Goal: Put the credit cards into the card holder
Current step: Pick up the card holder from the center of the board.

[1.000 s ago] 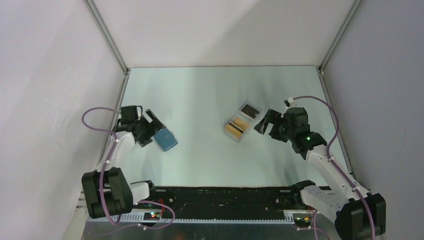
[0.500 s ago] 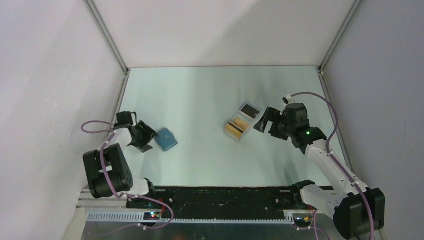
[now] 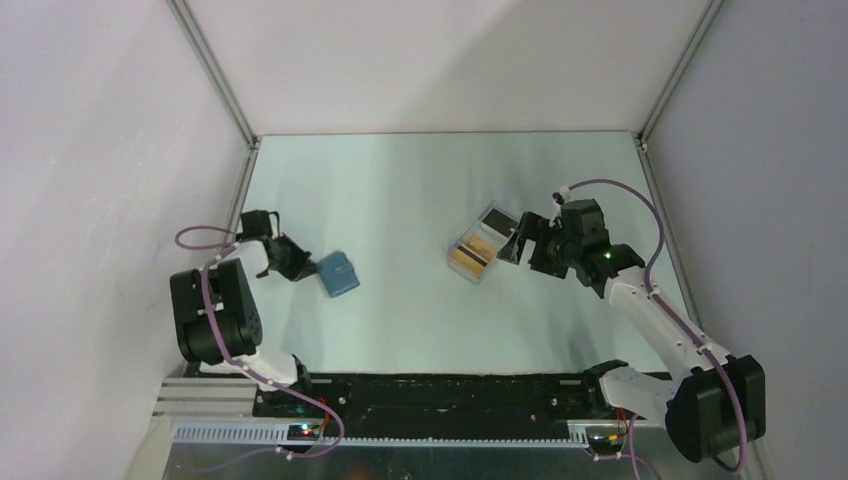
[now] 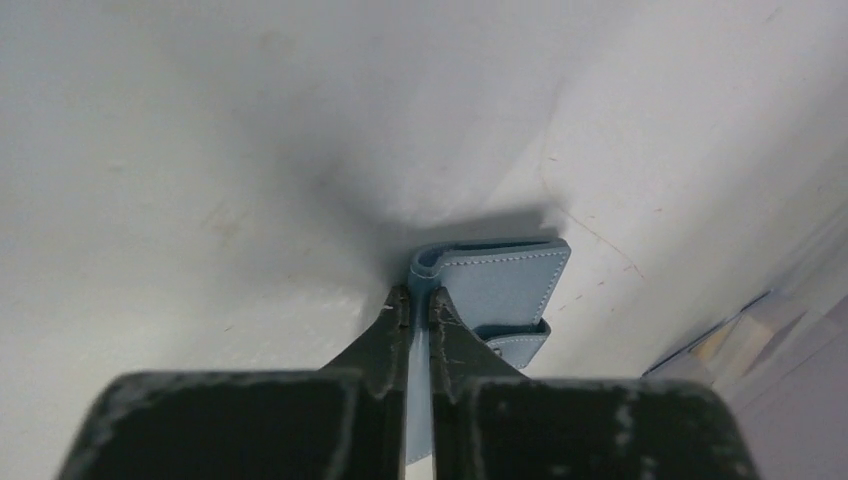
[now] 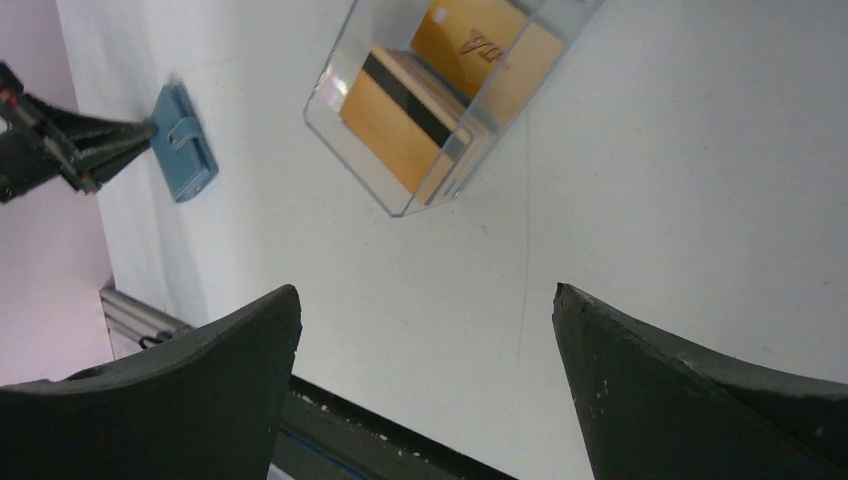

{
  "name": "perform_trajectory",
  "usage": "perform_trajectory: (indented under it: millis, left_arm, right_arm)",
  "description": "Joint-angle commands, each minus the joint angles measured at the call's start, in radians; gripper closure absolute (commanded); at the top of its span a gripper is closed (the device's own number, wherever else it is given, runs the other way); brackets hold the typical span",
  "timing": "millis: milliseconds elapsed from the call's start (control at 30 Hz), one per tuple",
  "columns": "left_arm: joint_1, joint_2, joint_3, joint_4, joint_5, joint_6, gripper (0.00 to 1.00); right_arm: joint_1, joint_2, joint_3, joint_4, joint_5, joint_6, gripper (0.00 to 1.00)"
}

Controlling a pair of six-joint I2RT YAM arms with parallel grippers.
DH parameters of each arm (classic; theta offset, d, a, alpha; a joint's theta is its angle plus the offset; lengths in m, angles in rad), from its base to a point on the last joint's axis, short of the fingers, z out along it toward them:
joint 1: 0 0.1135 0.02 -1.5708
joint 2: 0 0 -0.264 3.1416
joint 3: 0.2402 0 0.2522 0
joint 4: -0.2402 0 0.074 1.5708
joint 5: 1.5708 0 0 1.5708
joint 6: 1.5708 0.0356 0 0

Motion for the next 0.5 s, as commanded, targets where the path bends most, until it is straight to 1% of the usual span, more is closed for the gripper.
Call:
perform_trajectory:
  millis: [0,100,200,233,267,333,467]
  left_arm:
    - [-0.086,-0.012,0.013,0.014,-0.018,0.046,0.99]
    - [-0.145,-0.106,0.005,0.011,-0.023,0.050,1.00]
    - [-0.219,-0.261,-0.019,0.007,-0.013,0.021,1.00]
    - [-0.249,-0.291,-0.022,0.006,-0.009,0.005,1.00]
    - [-0.262,-0.348,-0.028,0.003,-0.007,-0.002,1.00]
    - [-0.317,-0.416,-0.032,-0.002,-0.001,-0.026,1.00]
    - [-0.423,-0.497,-0.027,-0.006,0.013,-0.062,1.00]
  right_arm:
    - [0.042,0.021,0.074,-0.021,-0.040,-0.011,0.00]
    - [0.075,0.022,0.099,-0.035,-0.069,-0.027,0.00]
    - [0.102,0.017,0.113,-0.023,-0.118,-0.047,0.00]
    - [0.116,0.016,0.115,-0.018,-0.153,-0.052,0.00]
    - [0.123,0.017,0.116,-0.003,-0.169,-0.055,0.00]
    - [0.144,0.025,0.117,0.025,-0.226,-0.046,0.00]
    - [0.189,0.057,0.117,0.121,-0.319,-0.001,0.00]
